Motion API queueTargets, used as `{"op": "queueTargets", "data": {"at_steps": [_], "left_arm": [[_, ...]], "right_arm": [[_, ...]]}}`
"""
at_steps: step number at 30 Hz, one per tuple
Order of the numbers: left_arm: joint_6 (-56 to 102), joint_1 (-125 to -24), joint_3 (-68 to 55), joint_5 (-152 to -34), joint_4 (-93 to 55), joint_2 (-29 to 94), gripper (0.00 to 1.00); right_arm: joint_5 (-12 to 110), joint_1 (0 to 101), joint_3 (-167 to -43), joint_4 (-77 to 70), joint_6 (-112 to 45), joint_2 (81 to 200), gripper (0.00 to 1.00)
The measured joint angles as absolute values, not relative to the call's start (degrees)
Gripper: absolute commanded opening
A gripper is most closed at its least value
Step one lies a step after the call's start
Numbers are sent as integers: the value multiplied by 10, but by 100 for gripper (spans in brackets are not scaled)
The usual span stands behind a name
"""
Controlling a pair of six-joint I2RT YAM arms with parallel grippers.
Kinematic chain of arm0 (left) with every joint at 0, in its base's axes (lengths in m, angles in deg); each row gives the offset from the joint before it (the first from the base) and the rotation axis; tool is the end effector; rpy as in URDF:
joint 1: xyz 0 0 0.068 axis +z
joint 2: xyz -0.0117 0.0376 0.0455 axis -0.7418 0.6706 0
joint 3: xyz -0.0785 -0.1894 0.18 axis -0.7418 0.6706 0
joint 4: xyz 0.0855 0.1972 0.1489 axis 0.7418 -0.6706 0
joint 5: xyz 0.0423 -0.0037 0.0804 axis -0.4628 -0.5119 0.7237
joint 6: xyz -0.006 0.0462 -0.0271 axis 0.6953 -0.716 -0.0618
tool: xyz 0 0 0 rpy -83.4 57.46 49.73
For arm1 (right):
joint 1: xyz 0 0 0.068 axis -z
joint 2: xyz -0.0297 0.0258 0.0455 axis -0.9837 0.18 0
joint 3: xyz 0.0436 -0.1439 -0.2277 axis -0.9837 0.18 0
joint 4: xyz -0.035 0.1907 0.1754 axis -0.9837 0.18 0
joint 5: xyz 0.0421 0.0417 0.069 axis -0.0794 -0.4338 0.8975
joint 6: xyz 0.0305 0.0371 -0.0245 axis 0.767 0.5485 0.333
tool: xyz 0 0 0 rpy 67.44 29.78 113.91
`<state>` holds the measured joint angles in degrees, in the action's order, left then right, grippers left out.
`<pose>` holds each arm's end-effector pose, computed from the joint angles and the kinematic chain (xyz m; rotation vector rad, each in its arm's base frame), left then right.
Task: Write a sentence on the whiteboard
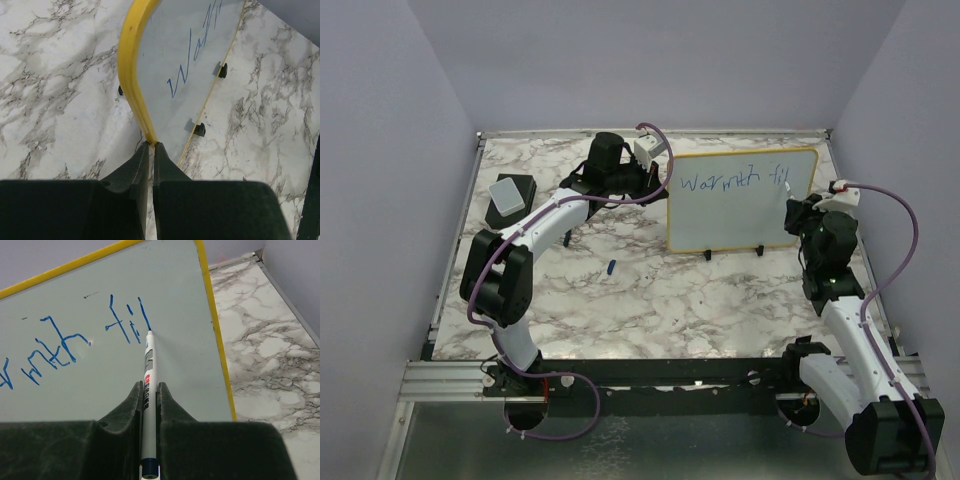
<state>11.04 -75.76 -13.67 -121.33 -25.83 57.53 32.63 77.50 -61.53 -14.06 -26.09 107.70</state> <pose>0.3530 -0.2105 0.2943 0.8895 1.8552 -0.9464 0.2046 0.0024 0.2895 0.2858 1.6496 0.0941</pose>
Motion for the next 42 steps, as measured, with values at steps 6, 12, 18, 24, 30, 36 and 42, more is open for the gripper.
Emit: {"op": "queueTargets", "data": {"at_steps": [6, 12, 18, 24, 30, 36, 42], "left_arm": [[110, -758, -137, -1213, -259, 575, 0], [110, -758, -137, -1213, -259, 575, 0], [110, -758, -137, -1213, -259, 575, 0], [110, -758, -137, -1213, -259, 575, 0], [110, -758, -137, -1213, -259, 575, 0], [110, -758, -137, -1213, -260, 575, 0], [110, -758, -137, -1213, -261, 574, 0]], "right_arm": [[322, 775, -613, -129, -253, 1073, 1], [305, 775, -613, -121, -253, 1071, 1], [299, 775, -613, -116, -254, 1057, 1], [303, 775, -630, -124, -257, 1035, 1], [314, 775, -645, -145, -271, 1056, 1], [317, 775, -649, -162, -283, 1078, 1], [318, 777, -649, -173, -286, 1094, 1]]}}
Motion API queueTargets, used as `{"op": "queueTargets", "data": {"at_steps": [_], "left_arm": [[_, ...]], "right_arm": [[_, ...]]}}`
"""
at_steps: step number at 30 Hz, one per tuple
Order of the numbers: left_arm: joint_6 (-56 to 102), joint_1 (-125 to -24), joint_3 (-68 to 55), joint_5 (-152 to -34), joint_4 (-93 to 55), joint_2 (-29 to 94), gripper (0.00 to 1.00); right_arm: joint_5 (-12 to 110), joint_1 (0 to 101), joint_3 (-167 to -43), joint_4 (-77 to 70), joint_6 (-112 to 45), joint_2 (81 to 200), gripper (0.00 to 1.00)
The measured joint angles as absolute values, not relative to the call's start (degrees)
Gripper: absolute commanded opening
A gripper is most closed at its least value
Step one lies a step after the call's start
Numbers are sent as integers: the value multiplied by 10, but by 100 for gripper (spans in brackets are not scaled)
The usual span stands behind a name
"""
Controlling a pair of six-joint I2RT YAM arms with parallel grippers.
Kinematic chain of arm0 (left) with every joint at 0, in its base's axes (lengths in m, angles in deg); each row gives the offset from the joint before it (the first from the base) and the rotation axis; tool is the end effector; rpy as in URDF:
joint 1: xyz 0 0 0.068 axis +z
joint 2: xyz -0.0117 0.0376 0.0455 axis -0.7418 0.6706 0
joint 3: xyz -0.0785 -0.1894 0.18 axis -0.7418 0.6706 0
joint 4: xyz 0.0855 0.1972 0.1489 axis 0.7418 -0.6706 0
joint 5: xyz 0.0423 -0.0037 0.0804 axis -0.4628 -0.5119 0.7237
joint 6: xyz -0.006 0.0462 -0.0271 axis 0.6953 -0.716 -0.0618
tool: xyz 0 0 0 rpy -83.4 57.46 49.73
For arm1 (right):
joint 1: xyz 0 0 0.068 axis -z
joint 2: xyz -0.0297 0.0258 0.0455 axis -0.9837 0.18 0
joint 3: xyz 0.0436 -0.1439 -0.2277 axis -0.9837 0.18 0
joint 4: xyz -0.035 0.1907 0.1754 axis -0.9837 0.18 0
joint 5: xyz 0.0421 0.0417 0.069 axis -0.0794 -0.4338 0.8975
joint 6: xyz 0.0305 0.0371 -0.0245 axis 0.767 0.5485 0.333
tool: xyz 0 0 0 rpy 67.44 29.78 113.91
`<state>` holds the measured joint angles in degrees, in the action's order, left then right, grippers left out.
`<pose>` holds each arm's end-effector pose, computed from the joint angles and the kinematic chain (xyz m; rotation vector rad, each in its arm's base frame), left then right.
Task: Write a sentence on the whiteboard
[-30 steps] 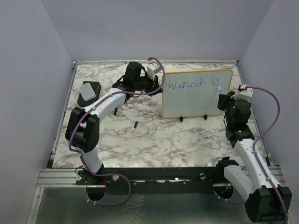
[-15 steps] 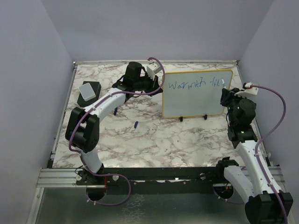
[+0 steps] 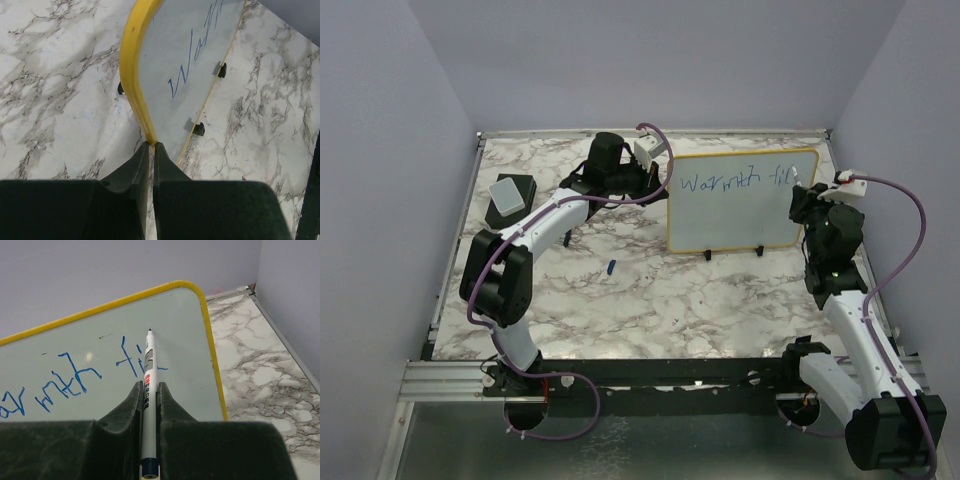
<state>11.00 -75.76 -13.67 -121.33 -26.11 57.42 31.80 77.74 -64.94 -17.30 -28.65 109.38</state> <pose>0.3524 -0.2103 0.2946 0.8901 1.8578 -0.9463 0.2111 0.0012 0.3116 0.2598 1.5664 0.0581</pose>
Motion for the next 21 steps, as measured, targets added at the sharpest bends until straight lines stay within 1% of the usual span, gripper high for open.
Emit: {"op": "queueTargets", "data": {"at_steps": [21], "left_arm": [[109, -758, -137, -1213, -261, 574, 0]], "right_arm": [[329, 786, -646, -176, -284, 1102, 1]]}}
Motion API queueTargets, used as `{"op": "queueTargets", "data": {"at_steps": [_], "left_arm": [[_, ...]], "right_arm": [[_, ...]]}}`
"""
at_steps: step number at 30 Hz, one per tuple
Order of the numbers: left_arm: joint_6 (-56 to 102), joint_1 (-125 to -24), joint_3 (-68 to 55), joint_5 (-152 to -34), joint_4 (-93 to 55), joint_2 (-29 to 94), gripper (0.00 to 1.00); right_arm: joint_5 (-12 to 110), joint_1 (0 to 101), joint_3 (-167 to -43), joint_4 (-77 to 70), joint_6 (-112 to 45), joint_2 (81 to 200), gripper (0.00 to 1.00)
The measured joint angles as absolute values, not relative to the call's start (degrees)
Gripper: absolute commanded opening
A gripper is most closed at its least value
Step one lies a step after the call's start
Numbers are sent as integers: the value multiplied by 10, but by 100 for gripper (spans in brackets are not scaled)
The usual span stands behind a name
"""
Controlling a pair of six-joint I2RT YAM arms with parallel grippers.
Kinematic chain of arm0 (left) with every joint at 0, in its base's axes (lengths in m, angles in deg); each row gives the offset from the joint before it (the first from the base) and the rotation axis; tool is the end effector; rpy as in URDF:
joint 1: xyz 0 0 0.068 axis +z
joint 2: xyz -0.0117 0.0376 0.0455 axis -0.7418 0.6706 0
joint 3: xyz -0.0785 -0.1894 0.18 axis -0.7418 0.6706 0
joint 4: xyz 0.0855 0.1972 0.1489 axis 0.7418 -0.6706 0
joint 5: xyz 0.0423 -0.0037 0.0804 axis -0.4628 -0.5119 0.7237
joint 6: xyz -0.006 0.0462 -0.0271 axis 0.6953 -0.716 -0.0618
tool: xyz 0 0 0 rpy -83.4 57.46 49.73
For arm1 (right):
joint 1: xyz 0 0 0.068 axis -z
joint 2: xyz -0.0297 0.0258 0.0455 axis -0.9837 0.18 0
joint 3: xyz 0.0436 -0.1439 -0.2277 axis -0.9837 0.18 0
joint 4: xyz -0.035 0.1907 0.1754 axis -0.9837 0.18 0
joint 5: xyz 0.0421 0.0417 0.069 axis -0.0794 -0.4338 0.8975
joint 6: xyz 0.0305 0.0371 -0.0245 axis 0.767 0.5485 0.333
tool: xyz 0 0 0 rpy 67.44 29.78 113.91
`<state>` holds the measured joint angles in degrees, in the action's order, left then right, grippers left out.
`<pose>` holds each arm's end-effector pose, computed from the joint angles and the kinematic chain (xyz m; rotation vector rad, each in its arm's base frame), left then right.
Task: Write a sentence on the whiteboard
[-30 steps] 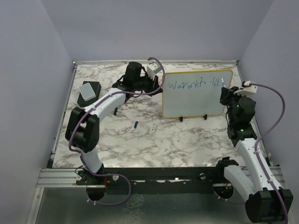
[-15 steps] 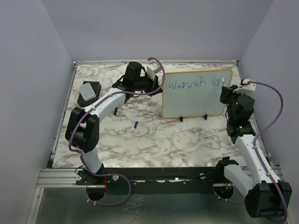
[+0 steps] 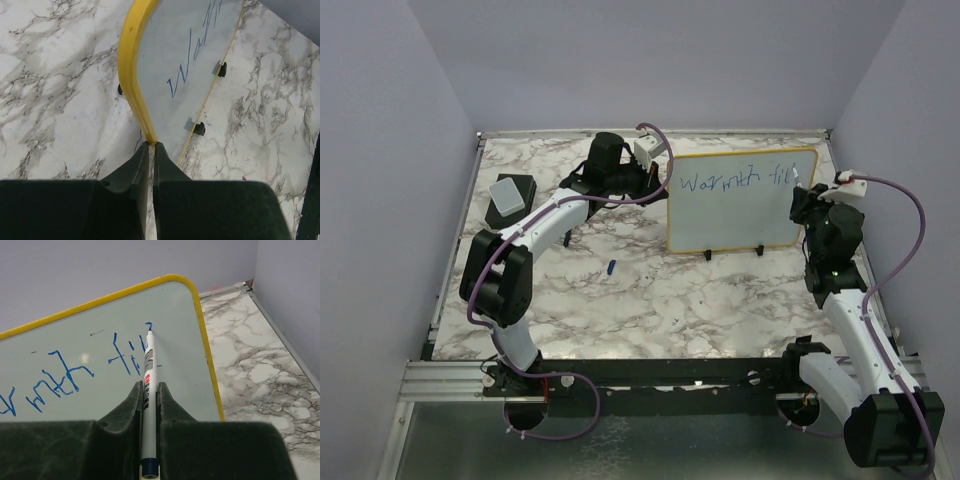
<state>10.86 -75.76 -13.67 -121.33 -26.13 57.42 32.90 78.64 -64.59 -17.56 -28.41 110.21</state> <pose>0.3524 -0.2102 0.2946 0.8922 1.8567 -0.9449 0.2140 -0.0014 0.3071 0.2615 1.5823 0.0621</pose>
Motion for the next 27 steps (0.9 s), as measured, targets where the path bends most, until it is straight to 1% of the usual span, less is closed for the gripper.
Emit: {"op": "queueTargets", "data": {"at_steps": [27], "left_arm": [[109, -758, -137, -1213, -261, 574, 0]], "right_arm": [[317, 786, -625, -134, -267, 1086, 1]]}}
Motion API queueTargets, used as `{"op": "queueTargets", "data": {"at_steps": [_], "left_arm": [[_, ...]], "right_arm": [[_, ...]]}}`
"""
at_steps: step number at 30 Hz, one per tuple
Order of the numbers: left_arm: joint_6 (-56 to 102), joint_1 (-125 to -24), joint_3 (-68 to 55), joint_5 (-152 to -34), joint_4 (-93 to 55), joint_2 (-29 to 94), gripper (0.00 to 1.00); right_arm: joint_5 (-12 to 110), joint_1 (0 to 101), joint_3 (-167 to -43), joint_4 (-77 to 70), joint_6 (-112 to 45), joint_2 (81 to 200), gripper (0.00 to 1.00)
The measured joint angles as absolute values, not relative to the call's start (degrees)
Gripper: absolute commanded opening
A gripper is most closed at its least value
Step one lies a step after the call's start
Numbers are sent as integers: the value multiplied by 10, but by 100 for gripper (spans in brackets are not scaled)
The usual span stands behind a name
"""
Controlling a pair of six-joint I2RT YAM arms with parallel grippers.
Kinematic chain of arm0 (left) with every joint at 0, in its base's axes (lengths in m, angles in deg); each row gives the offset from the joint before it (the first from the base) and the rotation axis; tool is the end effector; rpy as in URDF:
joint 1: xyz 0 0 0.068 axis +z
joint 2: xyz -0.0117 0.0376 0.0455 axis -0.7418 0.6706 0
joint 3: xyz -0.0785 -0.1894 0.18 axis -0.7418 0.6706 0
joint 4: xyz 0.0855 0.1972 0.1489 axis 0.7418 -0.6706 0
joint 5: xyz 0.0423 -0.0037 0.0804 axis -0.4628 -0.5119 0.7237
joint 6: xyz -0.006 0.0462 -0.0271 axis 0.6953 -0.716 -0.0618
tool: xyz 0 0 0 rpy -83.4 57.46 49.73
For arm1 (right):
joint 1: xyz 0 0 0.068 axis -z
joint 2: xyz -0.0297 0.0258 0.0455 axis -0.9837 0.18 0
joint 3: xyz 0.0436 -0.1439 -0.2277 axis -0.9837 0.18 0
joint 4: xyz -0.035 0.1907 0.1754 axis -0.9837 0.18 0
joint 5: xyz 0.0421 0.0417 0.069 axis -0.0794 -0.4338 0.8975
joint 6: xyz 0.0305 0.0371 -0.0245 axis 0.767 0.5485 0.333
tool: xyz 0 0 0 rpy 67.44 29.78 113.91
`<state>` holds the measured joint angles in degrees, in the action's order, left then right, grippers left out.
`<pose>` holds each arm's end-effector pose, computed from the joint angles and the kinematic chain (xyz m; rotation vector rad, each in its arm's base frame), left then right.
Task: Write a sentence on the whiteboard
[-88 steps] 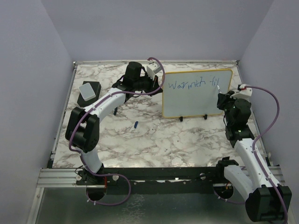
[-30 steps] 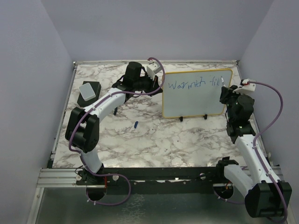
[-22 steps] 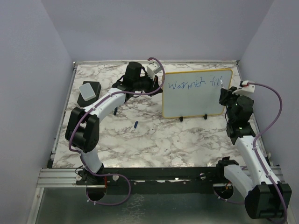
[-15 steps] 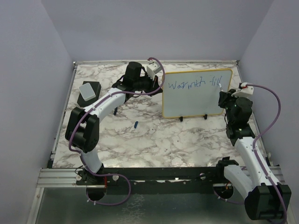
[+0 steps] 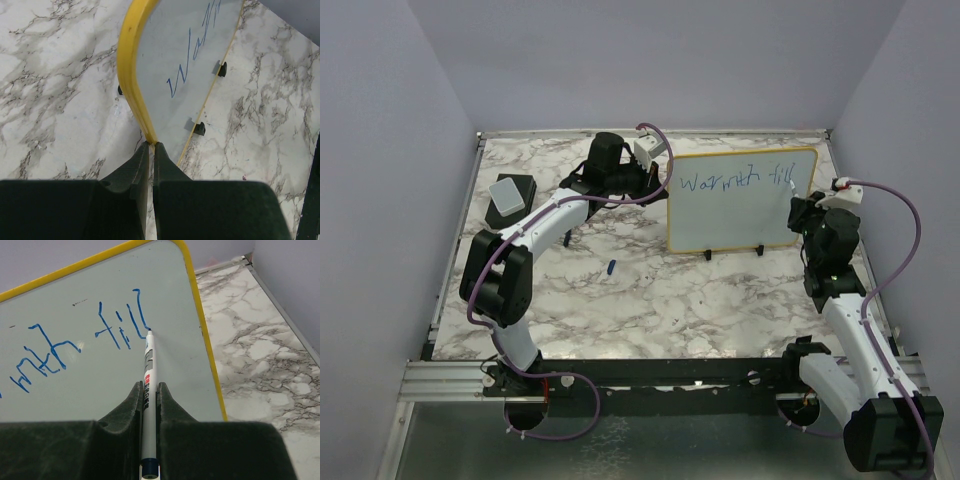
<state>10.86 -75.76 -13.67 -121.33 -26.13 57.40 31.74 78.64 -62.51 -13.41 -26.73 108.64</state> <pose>0.3524 -0.2102 0.2947 0.8922 1.8563 -0.9448 0.2076 -0.0022 0.2914 0.3051 1.6561 0.0559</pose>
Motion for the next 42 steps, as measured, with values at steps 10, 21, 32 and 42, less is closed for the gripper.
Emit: {"op": "queueTargets", "data": {"at_steps": [10, 21, 32, 42], "left_arm": [[109, -758, -137, -1213, -262, 574, 0], [109, -758, -137, -1213, -262, 573, 0], [108, -759, -137, -1213, -268, 569, 0], [108, -759, -137, -1213, -269, 569, 0]], "right_arm": [[308, 786, -619, -131, -267, 1070, 1], [308, 787, -607, -144, -266, 1028, 1], [327, 828, -607, -166, -262, 1053, 1], [357, 849, -607, -192, -259, 1072, 1]]}}
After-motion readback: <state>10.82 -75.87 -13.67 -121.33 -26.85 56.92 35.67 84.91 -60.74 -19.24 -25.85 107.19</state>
